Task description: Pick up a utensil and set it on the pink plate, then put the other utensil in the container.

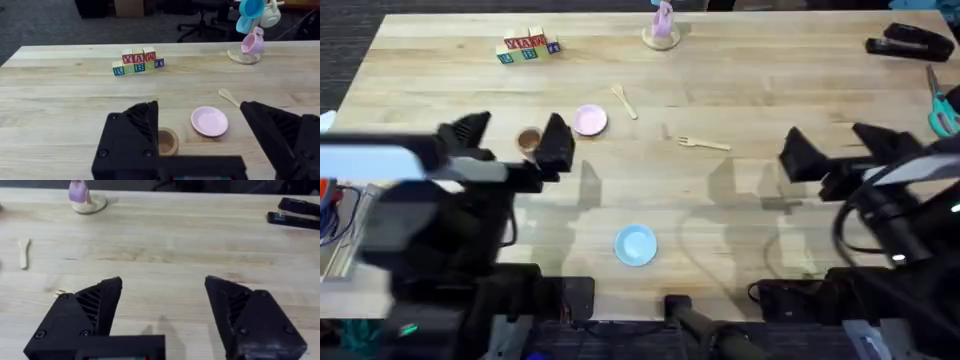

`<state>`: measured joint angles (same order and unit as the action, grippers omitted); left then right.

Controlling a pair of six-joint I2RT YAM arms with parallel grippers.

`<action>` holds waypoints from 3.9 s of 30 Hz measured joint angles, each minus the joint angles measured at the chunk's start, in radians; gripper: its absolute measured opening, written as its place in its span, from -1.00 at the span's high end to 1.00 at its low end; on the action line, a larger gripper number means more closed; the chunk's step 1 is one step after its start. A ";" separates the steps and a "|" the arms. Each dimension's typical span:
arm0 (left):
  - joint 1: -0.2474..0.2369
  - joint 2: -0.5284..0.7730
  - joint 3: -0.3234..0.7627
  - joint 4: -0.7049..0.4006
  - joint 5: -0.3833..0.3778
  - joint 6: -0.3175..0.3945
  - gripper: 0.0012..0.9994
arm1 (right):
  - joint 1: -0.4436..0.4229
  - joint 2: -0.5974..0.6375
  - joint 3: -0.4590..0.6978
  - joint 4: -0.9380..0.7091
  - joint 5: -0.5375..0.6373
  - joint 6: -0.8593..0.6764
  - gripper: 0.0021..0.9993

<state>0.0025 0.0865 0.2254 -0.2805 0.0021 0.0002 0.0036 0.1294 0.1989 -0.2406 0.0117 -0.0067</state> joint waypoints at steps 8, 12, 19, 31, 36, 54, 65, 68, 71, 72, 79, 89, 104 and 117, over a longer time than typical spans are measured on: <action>0.000 0.312 0.429 -0.327 -0.002 0.000 -0.98 | 0.000 0.379 0.467 -0.296 0.003 -0.001 -0.99; 0.000 0.468 0.621 -0.484 -0.002 0.000 -0.98 | 0.000 0.570 0.685 -0.455 0.003 -0.001 -0.99; 0.000 0.669 0.862 -0.691 -0.001 0.000 -0.98 | 0.000 0.812 0.969 -0.688 -0.021 -0.030 -0.99; 0.000 0.815 0.935 -0.782 0.033 0.000 -0.99 | 0.000 0.911 1.078 -0.781 -0.077 -0.084 -0.99; 0.000 0.815 0.935 -0.782 0.035 0.000 -0.99 | 0.000 0.911 1.079 -0.780 -0.080 -0.096 -0.99; 0.022 0.816 0.935 -0.783 0.035 0.000 -0.99 | 0.141 1.038 1.092 -0.743 -0.223 -0.346 -0.99; 0.135 0.816 0.935 -0.808 0.035 0.000 -0.99 | 0.276 1.268 1.107 -0.733 -0.222 -0.586 -0.99; 0.159 0.815 0.935 -0.810 0.035 0.000 -0.99 | 0.276 1.320 1.107 -0.722 -0.222 -0.631 -0.99; 0.171 0.816 0.935 -0.811 0.035 0.000 -0.99 | 0.276 1.359 1.107 -0.717 -0.222 -0.683 -0.99; 0.171 0.816 0.935 -0.811 0.035 0.000 -0.99 | 0.276 1.369 1.107 -0.715 -0.222 -0.697 -0.99; 0.171 0.816 0.935 -0.812 0.035 0.000 -0.99 | 0.276 1.422 1.107 -0.700 -0.223 -0.741 -0.99; 0.171 0.816 0.935 -0.809 0.035 0.000 -0.99 | 0.311 1.559 1.107 -0.680 -0.222 -0.824 -0.99; 0.171 0.816 0.935 -0.809 0.035 0.000 -0.99 | 0.323 1.689 1.107 -0.613 -0.213 -0.878 -0.99; 0.171 0.816 0.935 -0.809 0.035 0.000 -0.99 | 0.365 1.754 1.113 -0.602 -0.155 -0.892 -0.94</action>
<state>0.1730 0.9024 1.1606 -1.0897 0.0372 0.0002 0.3686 1.8830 1.3119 -0.8428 -0.1431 -0.8987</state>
